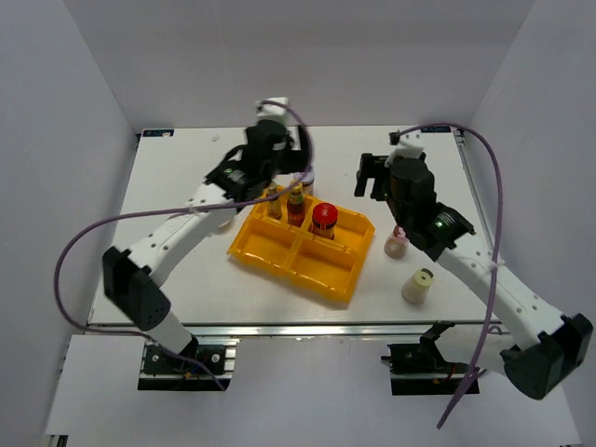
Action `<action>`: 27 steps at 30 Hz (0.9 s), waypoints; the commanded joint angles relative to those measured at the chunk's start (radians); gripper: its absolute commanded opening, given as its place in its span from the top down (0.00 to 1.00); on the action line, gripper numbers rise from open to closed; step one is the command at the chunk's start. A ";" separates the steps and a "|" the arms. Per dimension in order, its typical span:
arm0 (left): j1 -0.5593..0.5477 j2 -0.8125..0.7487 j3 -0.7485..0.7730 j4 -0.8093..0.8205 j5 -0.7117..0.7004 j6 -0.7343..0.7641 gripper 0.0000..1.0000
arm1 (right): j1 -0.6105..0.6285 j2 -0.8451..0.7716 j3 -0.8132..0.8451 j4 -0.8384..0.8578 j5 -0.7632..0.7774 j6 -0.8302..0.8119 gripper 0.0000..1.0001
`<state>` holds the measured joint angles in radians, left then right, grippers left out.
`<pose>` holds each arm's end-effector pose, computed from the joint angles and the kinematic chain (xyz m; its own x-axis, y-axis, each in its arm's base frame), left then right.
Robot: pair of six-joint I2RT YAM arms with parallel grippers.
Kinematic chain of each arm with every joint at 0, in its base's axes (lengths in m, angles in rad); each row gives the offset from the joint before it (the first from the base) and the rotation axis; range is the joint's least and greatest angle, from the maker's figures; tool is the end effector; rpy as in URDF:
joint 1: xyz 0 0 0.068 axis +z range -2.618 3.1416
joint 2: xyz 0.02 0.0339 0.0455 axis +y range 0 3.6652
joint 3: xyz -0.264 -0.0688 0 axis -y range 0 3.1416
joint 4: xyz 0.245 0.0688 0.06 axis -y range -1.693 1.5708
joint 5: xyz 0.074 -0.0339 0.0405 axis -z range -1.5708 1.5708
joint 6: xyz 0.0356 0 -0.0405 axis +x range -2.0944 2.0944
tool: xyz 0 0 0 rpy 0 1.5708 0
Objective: Organize the condiment bottles
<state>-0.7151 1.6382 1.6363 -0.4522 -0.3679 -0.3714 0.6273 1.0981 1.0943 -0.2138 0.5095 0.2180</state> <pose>0.2947 -0.2390 0.3894 -0.4421 -0.0646 -0.8946 0.2225 0.9583 -0.1791 0.2107 0.1313 0.3849 -0.1981 0.0896 -0.9761 -0.0860 0.9904 0.1084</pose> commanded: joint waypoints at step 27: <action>0.531 -0.357 -0.523 0.075 0.029 -0.161 0.02 | -0.049 1.123 0.993 -0.203 -0.341 0.077 0.11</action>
<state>-0.1905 1.2991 1.1057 -0.4160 -0.3630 -0.5430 0.5819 2.2139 2.0163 -0.4244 0.1879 0.2852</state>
